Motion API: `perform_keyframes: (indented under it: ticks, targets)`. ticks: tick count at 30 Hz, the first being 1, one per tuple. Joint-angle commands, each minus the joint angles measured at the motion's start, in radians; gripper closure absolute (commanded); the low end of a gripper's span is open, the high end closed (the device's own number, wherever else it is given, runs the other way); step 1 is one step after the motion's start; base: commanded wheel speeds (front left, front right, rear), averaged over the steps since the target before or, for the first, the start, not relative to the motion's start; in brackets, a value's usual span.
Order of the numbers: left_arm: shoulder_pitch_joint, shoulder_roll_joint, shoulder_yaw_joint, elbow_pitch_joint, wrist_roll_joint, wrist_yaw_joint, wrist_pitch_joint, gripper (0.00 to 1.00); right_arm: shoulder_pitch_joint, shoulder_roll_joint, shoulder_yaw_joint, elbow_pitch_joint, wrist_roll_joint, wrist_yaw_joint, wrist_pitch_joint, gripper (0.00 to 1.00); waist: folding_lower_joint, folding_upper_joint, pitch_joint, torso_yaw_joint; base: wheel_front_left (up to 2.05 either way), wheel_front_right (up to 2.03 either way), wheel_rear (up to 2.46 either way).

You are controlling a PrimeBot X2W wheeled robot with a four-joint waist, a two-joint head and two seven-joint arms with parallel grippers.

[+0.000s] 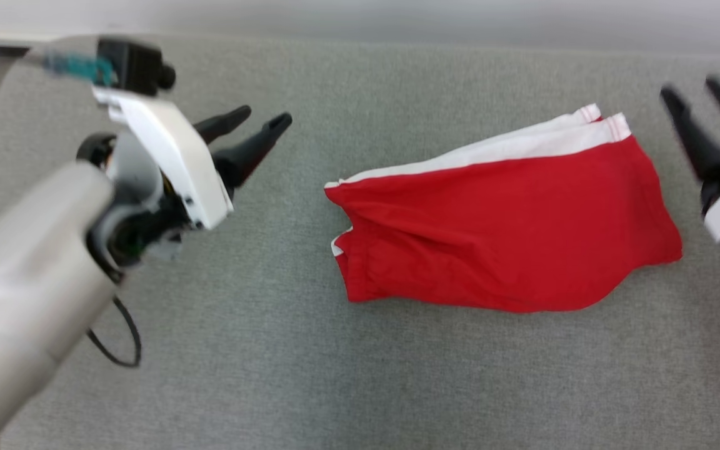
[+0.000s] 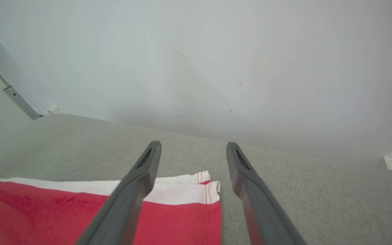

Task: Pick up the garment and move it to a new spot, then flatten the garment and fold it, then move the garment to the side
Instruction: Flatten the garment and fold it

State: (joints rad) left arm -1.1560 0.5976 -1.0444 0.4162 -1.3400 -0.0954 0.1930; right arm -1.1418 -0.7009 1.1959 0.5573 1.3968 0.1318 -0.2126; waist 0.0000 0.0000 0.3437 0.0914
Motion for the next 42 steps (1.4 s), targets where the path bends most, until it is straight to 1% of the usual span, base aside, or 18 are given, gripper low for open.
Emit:
perform_keyframes:
  ticks: [1, 4, 6, 9, 11, 13, 14, 17, 20, 22, 26, 29, 34, 35, 36, 38, 39, 42]
  targets:
    - [0.026, -0.004, -0.003, 0.002, 0.029, 0.012, -0.04, 0.0, 0.031, 0.006, 0.008, 0.012, 0.014, -0.003, -0.005, 0.0, 0.0, 0.0, -0.028, 0.006, 0.0, 0.0, 0.0]
    - [0.085, -0.019, -0.009, -0.003, 0.115, 0.06, -0.204, 0.0, 0.084, 0.021, 0.026, 0.053, 0.028, -0.003, 0.001, 0.0, 0.0, 0.0, -0.048, 0.016, 0.0, 0.0, 0.0]
    - [0.131, -0.035, 0.001, -0.02, 0.14, 0.091, -0.302, 0.0, 0.104, 0.031, 0.035, 0.095, 0.032, -0.003, 0.012, 0.0, 0.0, 0.0, -0.053, 0.025, 0.0, 0.0, 0.0]
    - [0.191, -0.054, 0.008, -0.055, 0.187, 0.137, -0.412, 0.0, 0.119, 0.048, 0.044, 0.167, 0.039, -0.003, 0.043, 0.0, 0.0, 0.0, -0.053, 0.048, 0.0, 0.0, 0.0]
    - [0.232, -0.073, 0.027, -0.085, 0.212, 0.169, -0.444, 0.0, 0.118, 0.054, 0.043, 0.197, 0.06, -0.003, 0.068, 0.0, 0.0, 0.0, -0.047, 0.066, 0.0, 0.0, 0.0]
    - [0.277, -0.089, 0.056, -0.113, 0.249, 0.196, -0.456, 0.0, 0.106, 0.054, 0.046, 0.234, 0.067, -0.003, 0.099, 0.0, 0.0, 0.0, -0.041, 0.086, 0.0, 0.0, 0.0]
    - [0.299, -0.103, 0.092, -0.137, 0.268, 0.209, -0.458, 0.0, 0.1, 0.056, 0.046, 0.251, 0.076, -0.003, 0.115, 0.0, 0.0, 0.0, -0.038, 0.096, 0.0, 0.0, 0.0]
    - [0.396, -0.138, 0.192, -0.201, 0.375, 0.237, -0.456, 0.0, 0.083, 0.061, 0.052, 0.299, 0.08, -0.003, 0.179, 0.0, 0.0, 0.0, -0.03, 0.124, 0.0, 0.0, 0.0]
    - [0.494, -0.173, 0.287, -0.237, 0.43, 0.244, -0.456, 0.0, 0.064, 0.059, 0.058, 0.332, 0.078, -0.003, 0.245, 0.0, 0.0, 0.0, -0.024, 0.148, 0.0, 0.0, 0.0]
    - [0.556, -0.205, 0.34, -0.251, 0.45, 0.238, -0.456, 0.0, 0.066, 0.061, 0.062, 0.347, 0.087, -0.003, 0.298, 0.0, 0.0, 0.0, -0.024, 0.164, 0.0, 0.0, 0.0]
    - [0.651, -0.256, 0.417, -0.268, 0.518, 0.222, -0.456, 0.0, 0.058, 0.055, 0.068, 0.385, 0.096, -0.003, 0.402, 0.0, 0.0, 0.0, -0.024, 0.188, 0.0, 0.0, 0.0]
    - [0.708, -0.3, 0.469, -0.274, 0.568, 0.205, -0.456, 0.0, 0.077, 0.065, 0.072, 0.403, 0.121, -0.002, 0.493, 0.0, 0.0, 0.0, -0.028, 0.202, 0.0, 0.0, 0.0]
    - [0.781, -0.371, 0.545, -0.279, 0.684, 0.186, -0.456, 0.0, 0.101, 0.083, 0.075, 0.372, 0.154, 0.0, 0.593, 0.0, 0.0, 0.0, -0.032, 0.211, 0.0, 0.0, 0.0]
    - [0.79, -0.379, 0.56, -0.279, 0.712, 0.183, -0.456, 0.0, 0.104, 0.085, 0.076, 0.36, 0.156, 0.0, 0.603, 0.04, 0.0, 0.0, -0.032, 0.212, 0.0, 0.0, 0.0]
    - [0.8, -0.387, 0.572, -0.275, 0.743, 0.18, -0.456, 0.0, 0.106, 0.085, 0.076, 0.348, 0.157, 0.001, 0.609, 0.35, 0.0, 0.0, -0.033, 0.212, 0.0, 0.0, 0.0]
    - [0.817, -0.416, 0.596, -0.27, 0.784, 0.171, -0.456, 0.0, 0.104, 0.079, 0.074, 0.327, 0.152, 0.001, 0.594, 0.82, 0.0, 0.0, -0.037, 0.212, 0.0, 0.0, 0.0]
    - [0.825, -0.429, 0.608, -0.265, 0.8, 0.161, -0.456, 0.0, 0.101, 0.074, 0.073, 0.32, 0.143, 0.001, 0.578, 1.0, 0.0, 0.0, -0.038, 0.212, 0.0, 0.0, 0.0]
    - [0.839, -0.452, 0.644, -0.248, 0.836, 0.134, -0.457, 0.0, 0.092, 0.065, 0.069, 0.314, 0.127, 0.0, 0.53, 1.0, 0.0, 0.0, -0.047, 0.206, 0.0, 0.0, 0.0]
